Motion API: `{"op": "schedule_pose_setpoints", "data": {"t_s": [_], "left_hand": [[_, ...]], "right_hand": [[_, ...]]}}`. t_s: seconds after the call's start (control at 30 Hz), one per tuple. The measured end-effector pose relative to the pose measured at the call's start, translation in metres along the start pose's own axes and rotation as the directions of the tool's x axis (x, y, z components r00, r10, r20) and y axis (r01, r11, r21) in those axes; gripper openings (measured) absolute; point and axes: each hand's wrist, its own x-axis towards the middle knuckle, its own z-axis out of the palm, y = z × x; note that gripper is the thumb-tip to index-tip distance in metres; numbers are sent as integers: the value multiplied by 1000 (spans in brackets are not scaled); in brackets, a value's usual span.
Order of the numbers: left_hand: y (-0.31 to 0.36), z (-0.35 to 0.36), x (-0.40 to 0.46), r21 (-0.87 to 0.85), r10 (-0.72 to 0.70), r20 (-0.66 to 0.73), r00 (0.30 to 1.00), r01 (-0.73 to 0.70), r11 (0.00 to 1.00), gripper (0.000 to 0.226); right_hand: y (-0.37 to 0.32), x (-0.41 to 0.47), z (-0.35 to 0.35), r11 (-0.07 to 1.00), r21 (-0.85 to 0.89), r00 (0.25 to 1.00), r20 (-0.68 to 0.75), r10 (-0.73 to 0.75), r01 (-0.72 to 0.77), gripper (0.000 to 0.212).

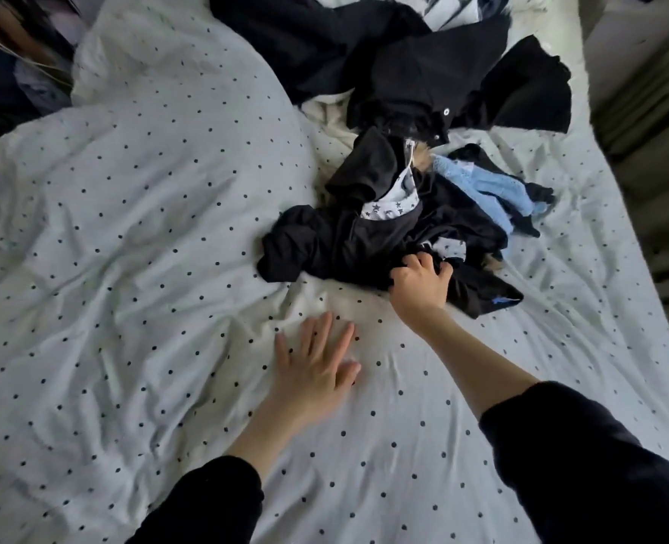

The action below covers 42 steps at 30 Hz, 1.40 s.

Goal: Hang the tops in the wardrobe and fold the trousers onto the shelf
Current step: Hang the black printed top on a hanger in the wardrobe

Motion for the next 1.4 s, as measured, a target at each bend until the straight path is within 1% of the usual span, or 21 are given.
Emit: {"op": "schedule_pose_setpoints", "data": {"t_s": [0.1,0.17,0.23,0.3,0.33,0.4,0.43,0.5,0.57,0.67,0.73,0.77,0.8,0.87,0.97,1.03,1.13,1.2,1.27,1.3,1.4], "left_hand": [[-2,-1,3,17,-10,30,1000,10,1000,68],[-1,-2,4,-21,-17,95,995,19,1000,64],[1,-13,3,-42,-30,147,989,37,998,60],[0,-20,-4,-75,-8,141,990,18,997,58],[0,-20,-7,-108,6,128,992,8,994,56],[1,-18,-18,-209,20,46,999,-10,978,53],[4,-18,-25,-269,1,5,1000,1,963,53],[13,-17,-43,-371,-22,-14,1000,16,929,60],[25,-18,-61,-396,34,-14,999,-37,917,72],[48,-23,-87,-228,236,-105,966,-255,940,88],[63,-26,-94,-90,376,-138,916,-390,917,89],[73,-28,-96,-39,436,-118,892,-443,896,82],[80,-28,-97,10,475,-77,877,-476,880,68],[100,-26,-106,98,498,25,867,-497,862,41],[131,-10,-135,217,534,89,841,-540,814,30],[154,3,-160,241,596,92,798,-599,764,30],[197,19,-202,252,694,96,713,-692,676,33],[230,35,-234,287,774,115,622,-767,574,33],[265,50,-264,300,844,118,523,-829,472,33],[279,55,-276,288,867,108,487,-850,441,33],[349,75,-331,210,938,120,324,-932,295,30]], "right_hand": [[-2,-7,4,993,116,987,-159,-14,32,26],[-7,-27,4,968,225,982,-175,-71,110,20],[-10,-62,7,919,355,980,-160,-120,171,5],[-7,-103,11,871,442,965,-236,-115,212,16],[-3,-122,14,851,483,962,-261,-84,205,15],[7,-159,16,846,504,971,-233,-58,172,6],[12,-176,18,856,488,975,-210,-77,173,3],[20,-211,19,867,476,983,-166,-79,150,5],[26,-240,19,846,521,990,-129,-56,116,6],[35,-280,16,772,635,998,-57,-6,41,7],[39,-304,13,736,677,1000,-10,-20,21,9],[40,-317,13,729,684,1000,10,-16,4,9],[42,-327,14,723,691,999,33,-10,-16,10],[50,-354,18,702,708,996,85,29,-81,11],[69,-398,30,629,757,984,114,135,-174,12],[86,-433,39,562,798,964,89,249,-219,14],[118,-494,56,440,855,890,52,453,-274,19],[138,-546,68,381,877,831,38,554,-294,24],[151,-605,78,334,879,781,64,622,-339,19],[154,-630,84,308,881,756,80,650,-358,17],[164,-726,109,200,886,578,90,811,-419,14]]}}
